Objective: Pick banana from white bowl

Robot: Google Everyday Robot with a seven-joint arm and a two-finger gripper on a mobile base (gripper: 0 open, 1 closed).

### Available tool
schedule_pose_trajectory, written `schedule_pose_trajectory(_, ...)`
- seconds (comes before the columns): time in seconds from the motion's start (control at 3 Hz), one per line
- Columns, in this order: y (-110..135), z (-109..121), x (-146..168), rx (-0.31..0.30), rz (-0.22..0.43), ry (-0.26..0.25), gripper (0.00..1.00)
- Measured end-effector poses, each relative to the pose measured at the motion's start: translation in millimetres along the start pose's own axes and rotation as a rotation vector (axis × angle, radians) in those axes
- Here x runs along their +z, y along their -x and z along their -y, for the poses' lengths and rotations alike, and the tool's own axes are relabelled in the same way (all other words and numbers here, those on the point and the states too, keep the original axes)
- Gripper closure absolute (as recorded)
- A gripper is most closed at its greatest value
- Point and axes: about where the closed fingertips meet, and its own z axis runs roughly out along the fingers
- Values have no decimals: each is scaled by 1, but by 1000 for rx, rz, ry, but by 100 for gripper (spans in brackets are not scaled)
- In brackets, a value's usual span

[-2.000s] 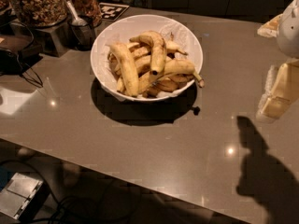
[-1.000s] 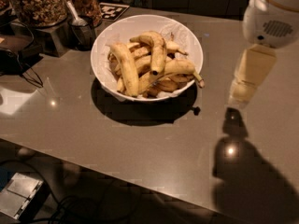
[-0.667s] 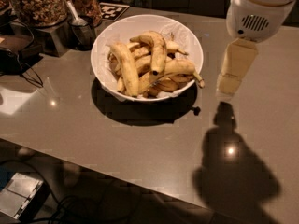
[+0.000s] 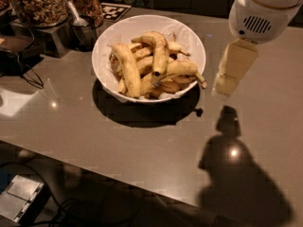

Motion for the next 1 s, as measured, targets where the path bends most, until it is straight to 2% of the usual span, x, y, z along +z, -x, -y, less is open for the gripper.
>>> schedule_pose_trajectory(0.33,58,7,-29,65,42,-38,0)
schedule_pose_trajectory(0.67,69,10,-28,61,64,-42,0)
schedule_pose_trajectory(1.0,101,30,-16,106,54,-30,0)
